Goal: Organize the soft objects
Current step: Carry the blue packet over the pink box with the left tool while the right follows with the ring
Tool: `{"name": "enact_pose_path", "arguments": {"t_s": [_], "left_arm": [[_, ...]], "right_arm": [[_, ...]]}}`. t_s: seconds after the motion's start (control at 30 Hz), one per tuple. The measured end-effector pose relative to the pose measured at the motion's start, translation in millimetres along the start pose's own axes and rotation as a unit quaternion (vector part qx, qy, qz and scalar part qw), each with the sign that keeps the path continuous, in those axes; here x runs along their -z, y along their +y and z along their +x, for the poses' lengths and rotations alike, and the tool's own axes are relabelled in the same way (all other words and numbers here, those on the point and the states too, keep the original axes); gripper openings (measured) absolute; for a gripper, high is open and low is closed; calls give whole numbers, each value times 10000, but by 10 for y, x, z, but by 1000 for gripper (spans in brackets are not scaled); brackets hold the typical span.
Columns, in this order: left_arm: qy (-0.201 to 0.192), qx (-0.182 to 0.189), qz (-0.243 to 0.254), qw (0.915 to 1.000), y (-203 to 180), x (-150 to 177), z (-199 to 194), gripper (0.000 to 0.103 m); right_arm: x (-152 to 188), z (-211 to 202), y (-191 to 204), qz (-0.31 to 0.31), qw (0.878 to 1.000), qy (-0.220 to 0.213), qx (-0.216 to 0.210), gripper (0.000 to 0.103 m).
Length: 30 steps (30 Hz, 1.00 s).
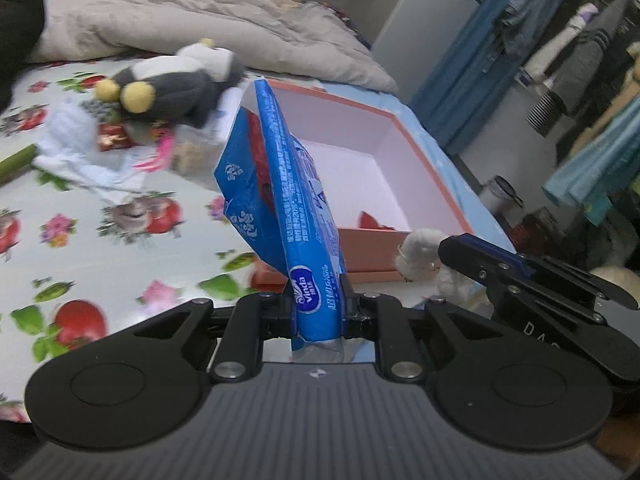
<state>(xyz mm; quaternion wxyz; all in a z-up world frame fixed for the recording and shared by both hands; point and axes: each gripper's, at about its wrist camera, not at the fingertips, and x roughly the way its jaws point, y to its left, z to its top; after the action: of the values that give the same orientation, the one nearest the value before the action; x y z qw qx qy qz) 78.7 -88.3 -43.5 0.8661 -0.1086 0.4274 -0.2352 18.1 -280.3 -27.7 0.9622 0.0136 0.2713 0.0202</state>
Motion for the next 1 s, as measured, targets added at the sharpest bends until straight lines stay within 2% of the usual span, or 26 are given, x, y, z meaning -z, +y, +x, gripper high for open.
{"name": "enact_pose_path", "arguments": {"t_s": [0.23, 0.6, 1.0], "left_arm": [[153, 269, 265, 9992, -325, -194, 312, 20], [332, 261, 290, 9987, -499, -781, 976, 21], [828, 193, 261, 9960, -487, -1270, 2052, 21]], "right_arm": [[-103, 154, -301, 317, 9993, -22, 201, 15], [-287, 627, -819, 696, 9972, 65, 274, 15], [-278, 1461, -1316, 1028, 9919, 632, 390, 15]]}}
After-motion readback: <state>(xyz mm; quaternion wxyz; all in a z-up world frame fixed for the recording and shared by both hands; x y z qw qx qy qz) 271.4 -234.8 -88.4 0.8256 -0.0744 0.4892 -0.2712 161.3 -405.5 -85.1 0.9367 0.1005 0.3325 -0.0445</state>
